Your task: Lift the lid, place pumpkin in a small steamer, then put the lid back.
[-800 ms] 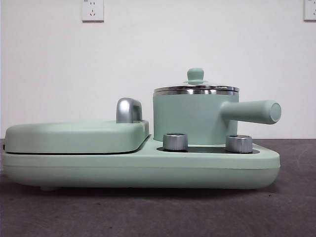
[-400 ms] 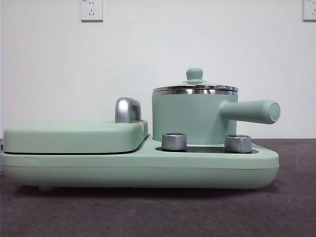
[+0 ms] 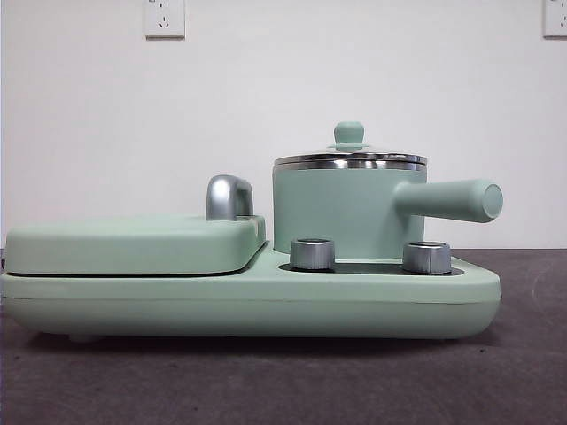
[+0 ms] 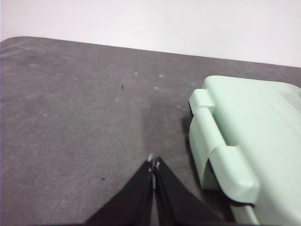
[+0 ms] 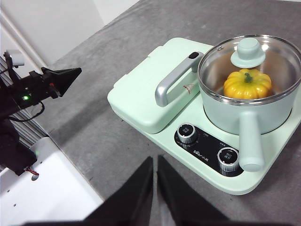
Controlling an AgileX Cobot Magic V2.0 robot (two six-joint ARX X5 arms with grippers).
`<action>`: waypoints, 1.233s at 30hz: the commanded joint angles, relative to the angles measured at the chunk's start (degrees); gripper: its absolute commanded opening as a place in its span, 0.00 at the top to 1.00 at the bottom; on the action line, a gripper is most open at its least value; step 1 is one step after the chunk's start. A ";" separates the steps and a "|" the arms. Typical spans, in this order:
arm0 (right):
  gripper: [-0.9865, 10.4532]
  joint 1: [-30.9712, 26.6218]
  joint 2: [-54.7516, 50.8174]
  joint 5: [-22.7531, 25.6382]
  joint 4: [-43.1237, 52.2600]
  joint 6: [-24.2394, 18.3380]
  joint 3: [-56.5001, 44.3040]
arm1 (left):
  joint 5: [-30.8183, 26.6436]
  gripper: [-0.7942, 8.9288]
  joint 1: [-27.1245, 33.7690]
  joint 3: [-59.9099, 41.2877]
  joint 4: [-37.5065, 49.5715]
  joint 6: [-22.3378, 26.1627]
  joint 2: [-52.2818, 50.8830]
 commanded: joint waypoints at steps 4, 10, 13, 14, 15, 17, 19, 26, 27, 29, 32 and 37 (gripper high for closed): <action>0.90 0.39 0.42 -0.15 0.74 -0.57 0.37 | -0.13 0.91 0.17 -2.25 0.50 1.03 -0.04; 0.90 0.39 0.42 -0.15 0.81 -0.57 0.37 | -0.17 0.91 0.31 -2.25 0.57 3.02 -0.04; 0.90 0.39 0.42 -0.15 0.81 -0.57 0.37 | -1.18 0.91 0.90 -2.25 0.48 3.50 -0.04; 0.90 0.39 0.42 -0.15 0.81 -0.57 0.37 | -1.46 0.91 1.03 -2.25 0.48 3.41 -0.04; 0.90 0.39 0.42 -0.15 0.81 -0.57 0.37 | -1.55 0.91 1.20 -2.25 0.48 3.37 -0.04; 0.90 0.39 0.42 -0.15 0.83 -0.57 0.37 | -1.53 0.91 1.33 -2.25 0.48 3.34 -0.04; 0.90 0.39 0.42 -0.15 0.83 -0.57 0.37 | -1.53 0.91 1.31 -2.23 0.66 3.34 -0.04; 0.90 0.39 0.42 -0.15 0.83 -0.57 0.37 | -1.46 0.91 1.31 -2.23 0.66 3.34 -0.02; 0.90 0.39 0.42 -0.15 0.83 -0.57 0.37 | -1.46 0.91 1.31 -2.23 0.66 3.34 -0.02; 0.90 0.39 0.42 -0.15 0.83 -0.57 0.37 | -1.46 0.91 1.31 -2.23 0.66 3.34 -0.02; 0.90 0.39 0.42 -0.15 0.83 -0.57 0.37 | -1.46 0.91 1.31 -2.23 0.66 3.34 -0.02; 0.90 -0.66 -0.31 0.02 1.57 -0.57 -0.17 | -1.49 0.91 1.31 -2.23 0.66 3.34 -0.02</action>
